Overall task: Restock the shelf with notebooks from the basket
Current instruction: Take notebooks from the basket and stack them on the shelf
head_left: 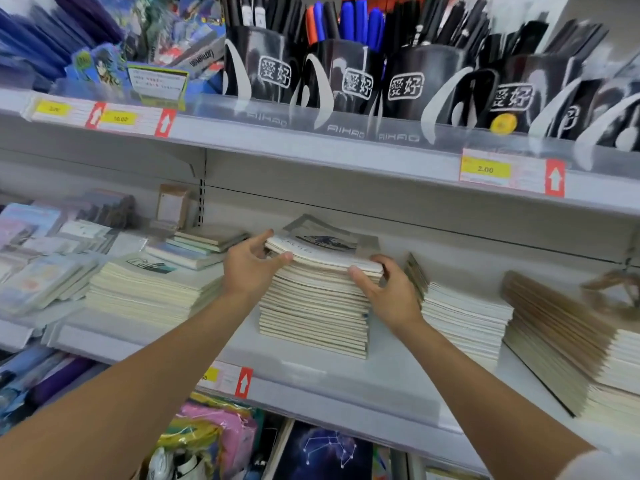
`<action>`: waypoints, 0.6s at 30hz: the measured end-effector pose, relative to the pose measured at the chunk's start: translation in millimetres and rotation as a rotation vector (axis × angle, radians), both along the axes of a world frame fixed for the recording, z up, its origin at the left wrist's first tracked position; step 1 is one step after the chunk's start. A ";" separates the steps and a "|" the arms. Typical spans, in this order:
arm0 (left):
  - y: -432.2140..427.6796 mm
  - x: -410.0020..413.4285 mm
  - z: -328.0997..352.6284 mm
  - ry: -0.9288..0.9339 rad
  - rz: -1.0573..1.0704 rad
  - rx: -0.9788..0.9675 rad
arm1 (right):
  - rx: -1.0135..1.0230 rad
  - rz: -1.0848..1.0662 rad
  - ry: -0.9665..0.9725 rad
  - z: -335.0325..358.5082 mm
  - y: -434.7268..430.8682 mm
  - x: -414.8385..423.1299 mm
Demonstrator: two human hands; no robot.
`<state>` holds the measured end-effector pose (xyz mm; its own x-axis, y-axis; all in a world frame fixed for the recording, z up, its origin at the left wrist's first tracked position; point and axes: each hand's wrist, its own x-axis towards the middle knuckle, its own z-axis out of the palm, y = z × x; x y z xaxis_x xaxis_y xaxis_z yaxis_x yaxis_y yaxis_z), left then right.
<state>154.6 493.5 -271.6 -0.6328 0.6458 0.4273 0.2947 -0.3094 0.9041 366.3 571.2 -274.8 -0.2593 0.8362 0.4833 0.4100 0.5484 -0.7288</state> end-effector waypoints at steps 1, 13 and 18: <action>1.7 -0.2 0.4 -0.021 0.001 0.009 | -0.015 0.007 0.013 -0.4 3.6 -0.6; 7.0 -2.4 -7.9 0.018 -0.047 0.038 | 0.043 -0.037 0.112 -14.7 10.2 -10.4; -11.3 -14.1 1.7 -0.082 -0.174 0.019 | 0.431 -0.189 -0.105 -11.6 2.8 -16.6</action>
